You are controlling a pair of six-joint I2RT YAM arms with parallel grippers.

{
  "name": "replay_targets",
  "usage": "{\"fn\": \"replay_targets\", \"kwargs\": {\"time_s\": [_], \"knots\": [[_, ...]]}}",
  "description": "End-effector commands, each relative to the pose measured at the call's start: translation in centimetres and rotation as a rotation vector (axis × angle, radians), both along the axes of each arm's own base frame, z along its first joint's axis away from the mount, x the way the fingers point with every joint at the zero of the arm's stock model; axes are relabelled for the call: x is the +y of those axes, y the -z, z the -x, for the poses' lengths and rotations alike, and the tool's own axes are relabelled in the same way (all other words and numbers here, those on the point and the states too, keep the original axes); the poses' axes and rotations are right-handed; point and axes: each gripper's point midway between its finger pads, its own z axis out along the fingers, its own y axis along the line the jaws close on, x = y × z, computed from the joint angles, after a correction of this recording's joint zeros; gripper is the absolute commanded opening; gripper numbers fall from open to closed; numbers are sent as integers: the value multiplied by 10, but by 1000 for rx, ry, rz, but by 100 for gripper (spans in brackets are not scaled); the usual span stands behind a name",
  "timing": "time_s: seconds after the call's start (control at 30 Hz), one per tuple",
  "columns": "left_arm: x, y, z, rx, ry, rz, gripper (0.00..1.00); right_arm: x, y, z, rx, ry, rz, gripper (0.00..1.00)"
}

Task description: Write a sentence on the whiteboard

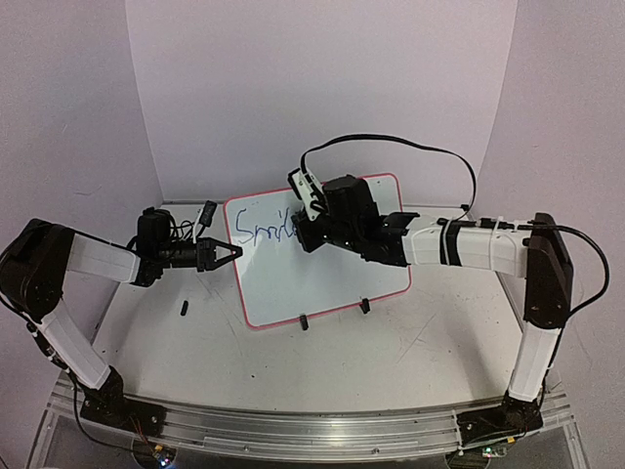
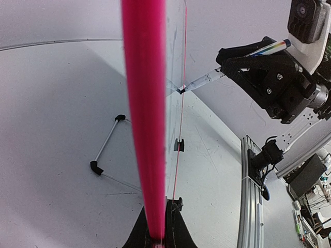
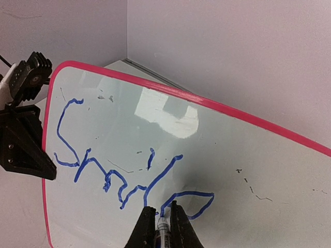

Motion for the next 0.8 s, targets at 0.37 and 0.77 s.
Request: {"fn": "replay_targets", "kwargs": {"time_s": [0.37,0.77], "knots": [[7,20,-17,14,-93,-75,0,-28,-13,-7,-47,97,15,0],[7,24,-18,23,-96,-80,0,-40,-79,0,-139,80,-101,0]]}}
